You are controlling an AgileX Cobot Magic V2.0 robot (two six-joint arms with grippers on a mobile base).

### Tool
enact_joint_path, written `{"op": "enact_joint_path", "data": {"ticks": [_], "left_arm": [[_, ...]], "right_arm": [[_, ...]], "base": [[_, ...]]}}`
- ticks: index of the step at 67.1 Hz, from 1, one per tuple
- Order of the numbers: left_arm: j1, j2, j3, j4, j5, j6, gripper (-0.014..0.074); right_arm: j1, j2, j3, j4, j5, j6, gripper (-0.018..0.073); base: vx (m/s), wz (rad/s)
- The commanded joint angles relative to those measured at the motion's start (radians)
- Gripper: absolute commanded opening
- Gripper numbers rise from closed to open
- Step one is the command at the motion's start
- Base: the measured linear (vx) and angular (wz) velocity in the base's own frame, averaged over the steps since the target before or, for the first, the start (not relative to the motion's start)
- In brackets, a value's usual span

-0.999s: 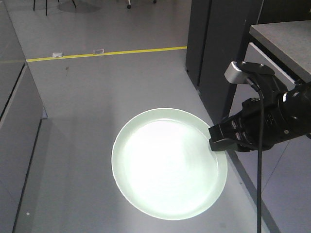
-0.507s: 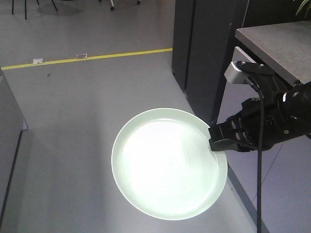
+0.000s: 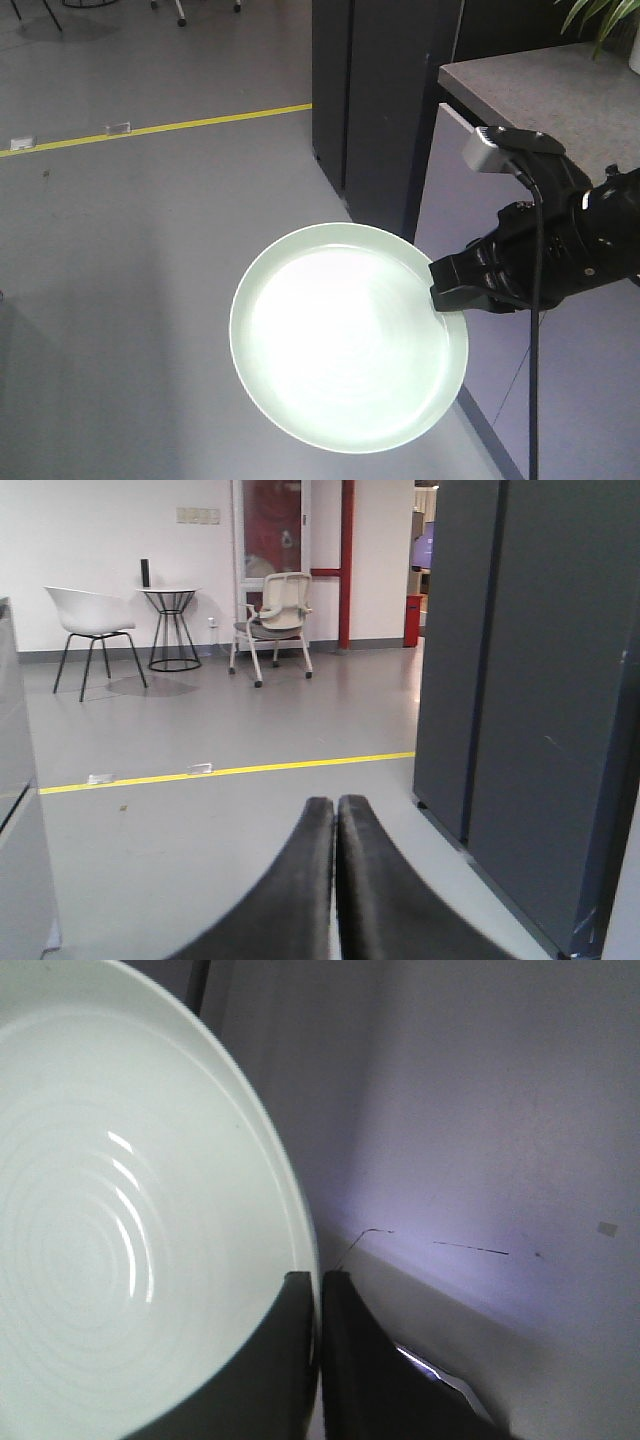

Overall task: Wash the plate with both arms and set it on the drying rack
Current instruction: 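Hold the plate while the base turns toward the counter with the plant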

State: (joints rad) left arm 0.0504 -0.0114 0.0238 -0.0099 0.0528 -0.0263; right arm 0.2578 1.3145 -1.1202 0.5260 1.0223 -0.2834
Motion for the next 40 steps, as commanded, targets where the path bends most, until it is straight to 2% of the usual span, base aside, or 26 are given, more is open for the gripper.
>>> {"op": "enact_joint_path", "data": {"ticks": [1,40], "left_arm": [[-0.007,-0.015,-0.029,-0.007,-0.075,-0.001,-0.0006],[-0.007,-0.015,-0.029,-0.007,-0.075,-0.001,-0.0006]], "right_arm": [[-0.003,-0.031,-0.028,0.035,-0.033,-0.010,-0.0001],[-0.003,-0.031,-0.028,0.035,-0.033,-0.010,-0.0001]], "base": [[0.14,-0.20],[0.12,-0.24]]}}
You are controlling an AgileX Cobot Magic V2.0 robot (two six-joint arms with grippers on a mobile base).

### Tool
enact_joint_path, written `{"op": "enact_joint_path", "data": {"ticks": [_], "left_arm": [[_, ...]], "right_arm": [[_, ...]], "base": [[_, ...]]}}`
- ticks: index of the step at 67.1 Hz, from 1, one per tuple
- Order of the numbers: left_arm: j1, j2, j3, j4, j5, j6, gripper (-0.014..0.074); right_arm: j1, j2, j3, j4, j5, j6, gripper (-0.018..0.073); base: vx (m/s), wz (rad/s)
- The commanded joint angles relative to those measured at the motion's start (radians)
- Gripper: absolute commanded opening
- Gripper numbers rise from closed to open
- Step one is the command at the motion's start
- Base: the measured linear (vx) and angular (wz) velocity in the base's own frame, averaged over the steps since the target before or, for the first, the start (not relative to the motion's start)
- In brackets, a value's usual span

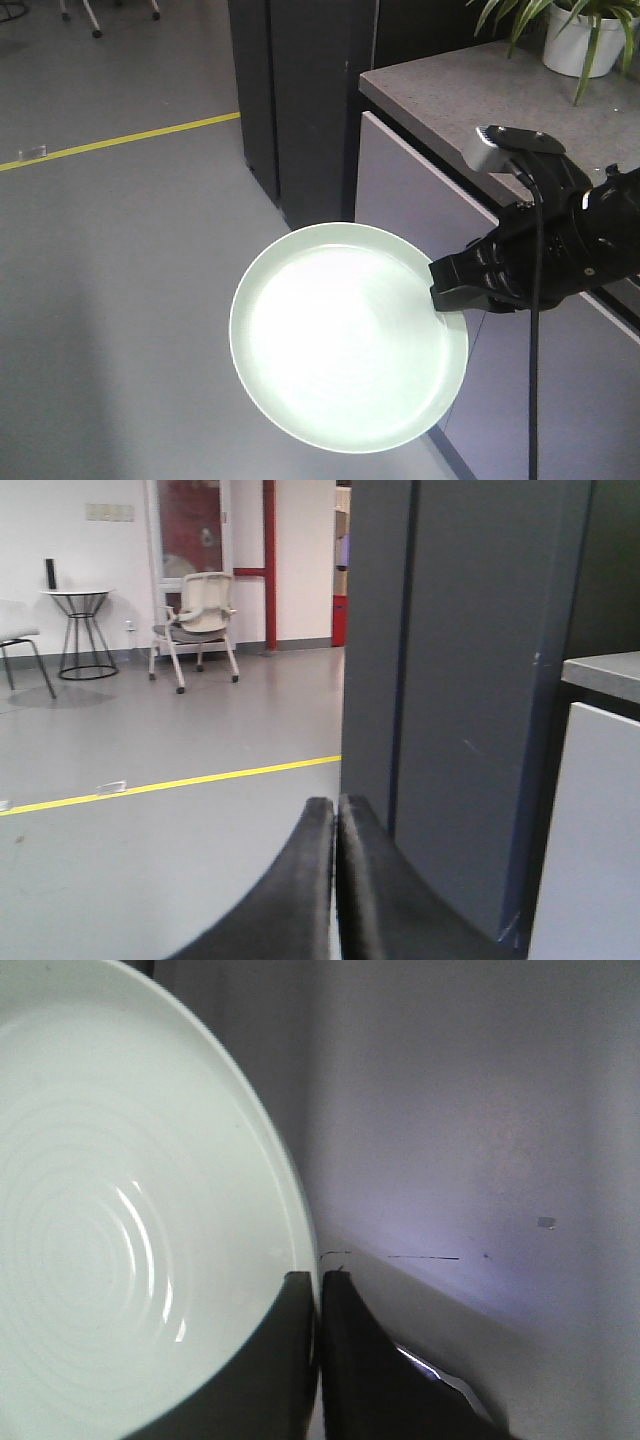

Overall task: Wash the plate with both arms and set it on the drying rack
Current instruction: 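Hold the plate while the base turns toward the counter with the plant, then hold the plate while driving along the counter to the steel sink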

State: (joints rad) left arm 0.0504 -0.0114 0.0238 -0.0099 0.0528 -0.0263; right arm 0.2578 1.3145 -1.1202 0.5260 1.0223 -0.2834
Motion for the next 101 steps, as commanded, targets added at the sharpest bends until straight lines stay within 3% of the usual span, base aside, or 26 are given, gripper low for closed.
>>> {"op": "enact_joint_path", "data": {"ticks": [1,101], "left_arm": [[-0.007,-0.015,-0.029,-0.007,-0.075,-0.001,-0.0006],[-0.007,-0.015,-0.029,-0.007,-0.075,-0.001,-0.0006]], "right_arm": [[-0.003,-0.031,-0.028,0.035,-0.033,-0.010,-0.0001],[-0.003,-0.031,-0.028,0.035,-0.033,-0.010,-0.0001]], "base": [[0.10,-0.29],[0.08,-0.28]]}}
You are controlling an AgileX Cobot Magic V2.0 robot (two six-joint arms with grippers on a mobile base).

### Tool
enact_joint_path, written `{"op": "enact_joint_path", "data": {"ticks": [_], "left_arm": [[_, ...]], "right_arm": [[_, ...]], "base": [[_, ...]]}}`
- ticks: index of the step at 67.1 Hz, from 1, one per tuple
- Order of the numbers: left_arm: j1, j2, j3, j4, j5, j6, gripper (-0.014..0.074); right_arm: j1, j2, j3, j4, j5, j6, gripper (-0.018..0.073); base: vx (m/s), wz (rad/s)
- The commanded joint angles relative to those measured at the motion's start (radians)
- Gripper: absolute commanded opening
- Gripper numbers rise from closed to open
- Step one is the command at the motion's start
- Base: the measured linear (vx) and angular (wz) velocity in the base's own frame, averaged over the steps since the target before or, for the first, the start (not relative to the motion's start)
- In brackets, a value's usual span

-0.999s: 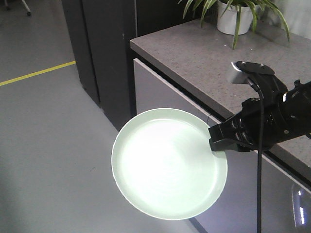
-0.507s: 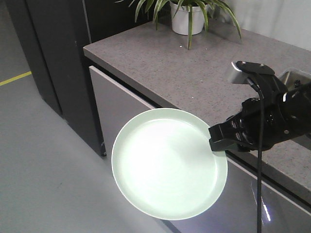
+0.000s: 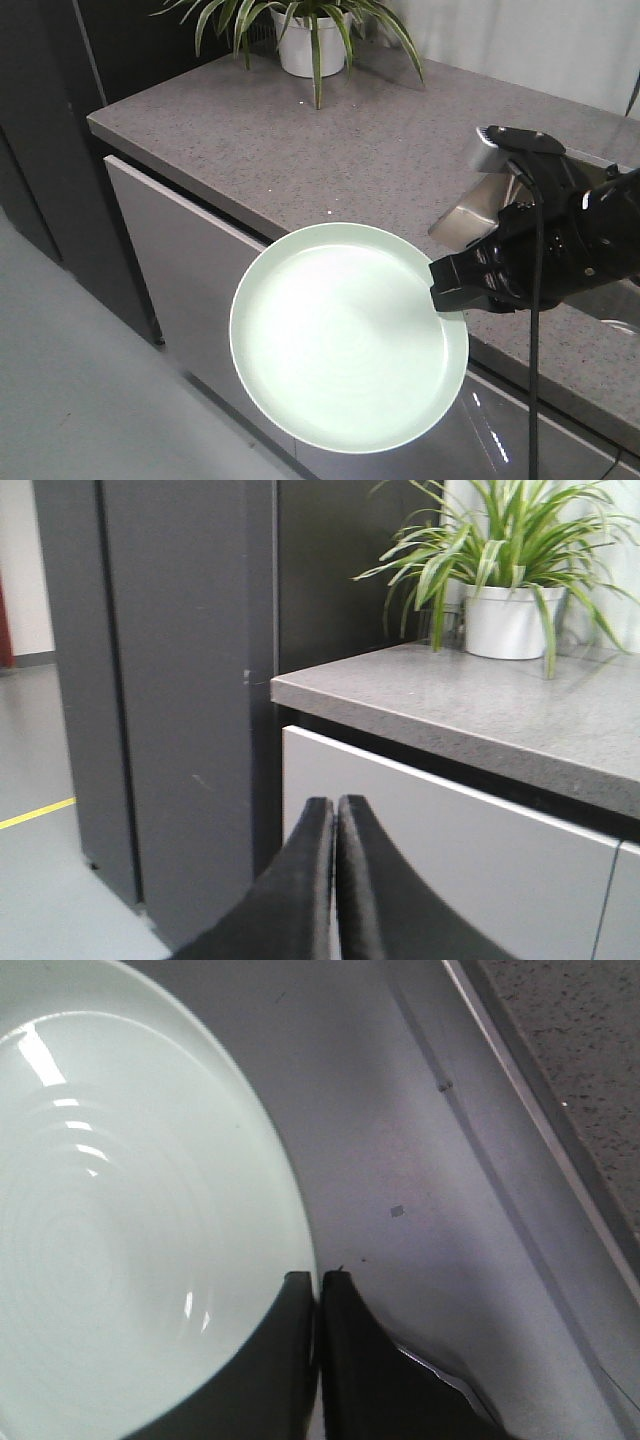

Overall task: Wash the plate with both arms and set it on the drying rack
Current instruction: 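Hold the plate while driving along the counter to the steel sink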

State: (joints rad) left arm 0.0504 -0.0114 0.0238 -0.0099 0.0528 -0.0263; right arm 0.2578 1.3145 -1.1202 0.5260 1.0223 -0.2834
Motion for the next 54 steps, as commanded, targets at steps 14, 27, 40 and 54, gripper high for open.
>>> {"op": "enact_joint_path", "data": {"ticks": [14,27,40,54], "left_arm": [[-0.007,-0.015,-0.029,-0.007,-0.075,-0.001,-0.0006],[-0.007,-0.015,-0.029,-0.007,-0.075,-0.001,-0.0006],[-0.007,-0.015,-0.029,-0.007,-0.075,-0.001,-0.0006],[-0.007,-0.015,-0.029,-0.007,-0.075,-0.001,-0.0006]], "right_arm": [[-0.003,-0.031,-0.028,0.035,-0.033,-0.010,-0.0001],[-0.003,-0.031,-0.028,0.035,-0.033,-0.010,-0.0001],[-0.003,-0.031,-0.028,0.035,-0.033,-0.010,-0.0001],[-0.003,-0.031,-0.028,0.035,-0.033,-0.010,-0.0001]], "base": [[0.07,-0.20],[0.07,-0.17],[0.07,-0.14],[0.08,-0.15]]}}
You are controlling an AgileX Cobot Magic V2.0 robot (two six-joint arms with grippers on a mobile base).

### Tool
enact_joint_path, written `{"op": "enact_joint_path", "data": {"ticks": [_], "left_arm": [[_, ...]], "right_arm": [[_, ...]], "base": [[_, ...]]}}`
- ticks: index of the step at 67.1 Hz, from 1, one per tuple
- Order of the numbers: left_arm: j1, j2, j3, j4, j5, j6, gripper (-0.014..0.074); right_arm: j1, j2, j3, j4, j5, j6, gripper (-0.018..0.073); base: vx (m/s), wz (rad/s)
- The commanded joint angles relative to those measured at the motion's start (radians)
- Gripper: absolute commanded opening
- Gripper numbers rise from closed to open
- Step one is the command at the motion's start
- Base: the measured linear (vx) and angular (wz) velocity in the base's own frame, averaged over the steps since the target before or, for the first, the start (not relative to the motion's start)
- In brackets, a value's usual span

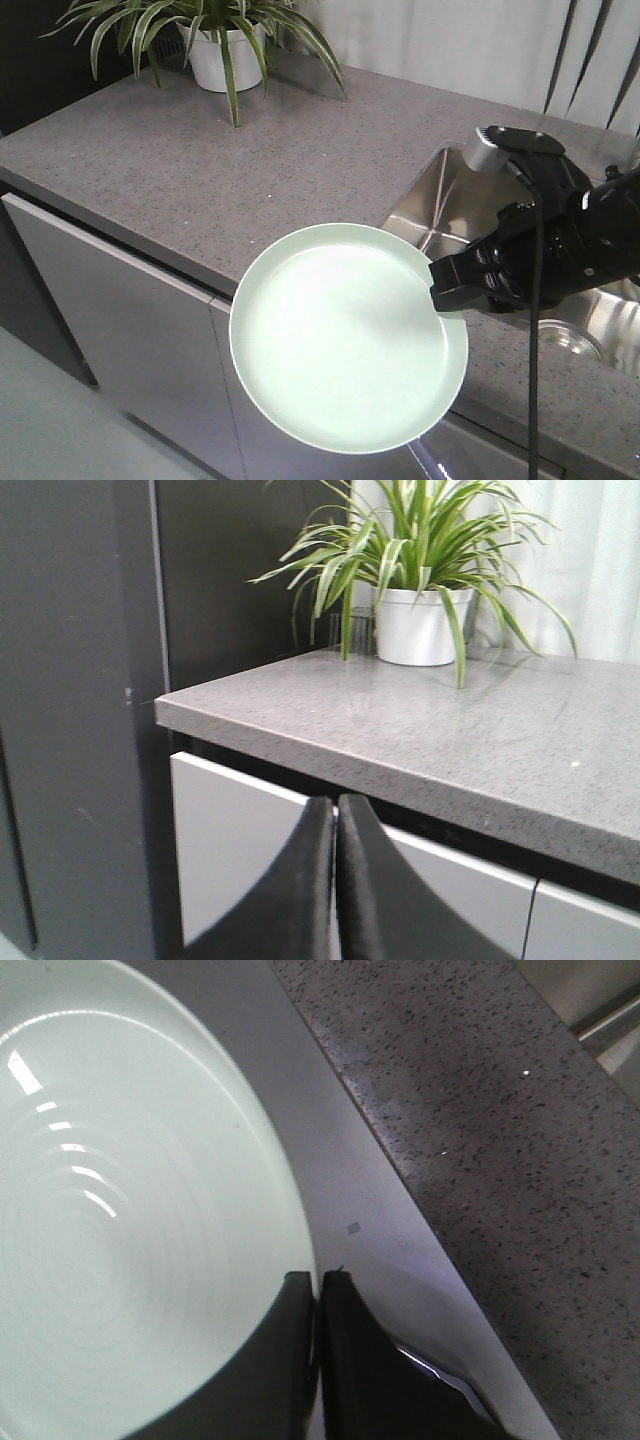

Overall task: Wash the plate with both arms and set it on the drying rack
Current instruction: 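Hold the plate while driving along the counter to the steel sink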

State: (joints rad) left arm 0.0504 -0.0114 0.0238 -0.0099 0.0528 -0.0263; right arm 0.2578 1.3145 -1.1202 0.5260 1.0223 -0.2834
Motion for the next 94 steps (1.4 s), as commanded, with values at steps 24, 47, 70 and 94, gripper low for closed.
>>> {"op": "enact_joint_path", "data": {"ticks": [24,47,70,94], "left_arm": [[-0.007,-0.015,-0.029,-0.007,-0.075,-0.001,-0.0006],[-0.007,-0.015,-0.029,-0.007,-0.075,-0.001,-0.0006],[-0.007,-0.015,-0.029,-0.007,-0.075,-0.001,-0.0006],[-0.007,-0.015,-0.029,-0.007,-0.075,-0.001,-0.0006]], "right_arm": [[-0.003,-0.031,-0.028,0.035,-0.033,-0.010,-0.0001],[-0.003,-0.031,-0.028,0.035,-0.033,-0.010,-0.0001],[-0.003,-0.031,-0.028,0.035,-0.033,-0.010,-0.0001],[-0.003,-0.031,-0.028,0.035,-0.033,-0.010,-0.0001]], "base": [[0.09,-0.19],[0.09,-0.18],[0.07,-0.16],[0.06,-0.15]]}}
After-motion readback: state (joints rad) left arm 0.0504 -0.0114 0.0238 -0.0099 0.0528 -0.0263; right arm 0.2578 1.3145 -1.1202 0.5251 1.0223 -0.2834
